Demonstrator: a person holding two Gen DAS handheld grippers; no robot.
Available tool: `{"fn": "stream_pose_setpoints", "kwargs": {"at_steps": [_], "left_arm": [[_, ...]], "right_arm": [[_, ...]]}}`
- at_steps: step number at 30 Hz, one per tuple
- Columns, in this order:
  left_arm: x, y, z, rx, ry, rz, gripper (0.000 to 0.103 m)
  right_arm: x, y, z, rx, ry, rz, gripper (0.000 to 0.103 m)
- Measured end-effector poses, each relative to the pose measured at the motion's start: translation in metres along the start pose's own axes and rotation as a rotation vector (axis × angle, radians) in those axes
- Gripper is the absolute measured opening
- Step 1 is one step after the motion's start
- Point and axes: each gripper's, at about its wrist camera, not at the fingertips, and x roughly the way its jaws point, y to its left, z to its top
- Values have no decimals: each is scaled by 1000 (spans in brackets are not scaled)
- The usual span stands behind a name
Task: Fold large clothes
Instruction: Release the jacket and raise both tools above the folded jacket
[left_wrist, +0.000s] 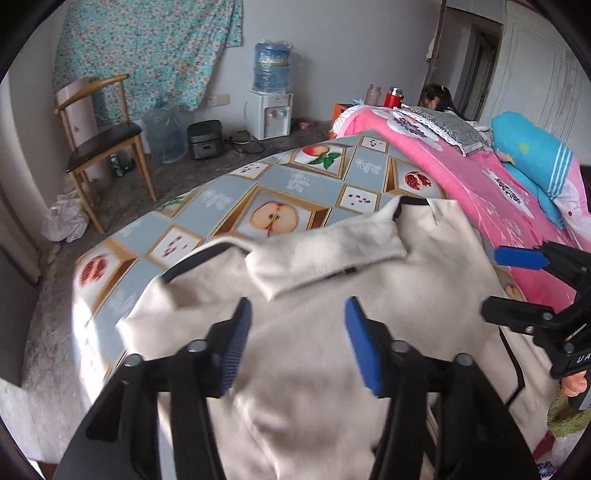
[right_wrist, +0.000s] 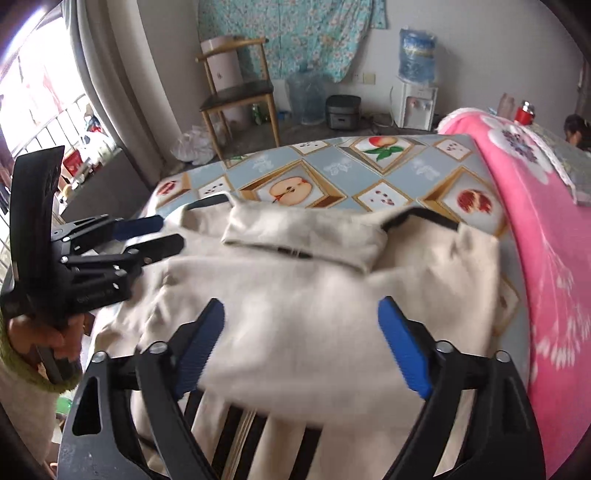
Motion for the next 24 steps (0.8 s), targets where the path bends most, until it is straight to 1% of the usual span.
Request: {"fn": "stream_pose_setpoints", "kwargs": {"at_steps": [1, 2, 3, 4, 7, 10, 15, 19, 24], "left_arm": [[-13, -2, -10, -4, 3, 2, 63], [-27, -4, -22, -14, 4, 3, 67], [-38, -6, -32, -21, 3, 1, 74], [-51, -8, -48, -30, 3, -3, 77], [-81, -15, -92, -51, 18, 19, 81], [-101, -21, -137, -88, 26, 51, 84], [-116, -20, -209, -228, 84, 90, 84], [-128, -15, -251, -291, 99, 175, 84], [-145, -13, -287, -346, 89, 241, 84]], "right_arm": [[-11, 1, -13, 11, 1, 3, 88], [-19, 3, -25, 20, 5, 3, 88], [-26, 5, -38, 29, 11, 1, 89], [-32, 6, -53, 39, 20, 2, 89], [-47, 14, -90, 60, 50, -1, 90], [-58, 25, -123, 71, 61, -9, 93], [-71, 41, -165, 76, 74, -9, 94], [-76, 48, -190, 78, 89, 3, 96], [-77, 51, -213, 91, 118, -2, 96]]}}
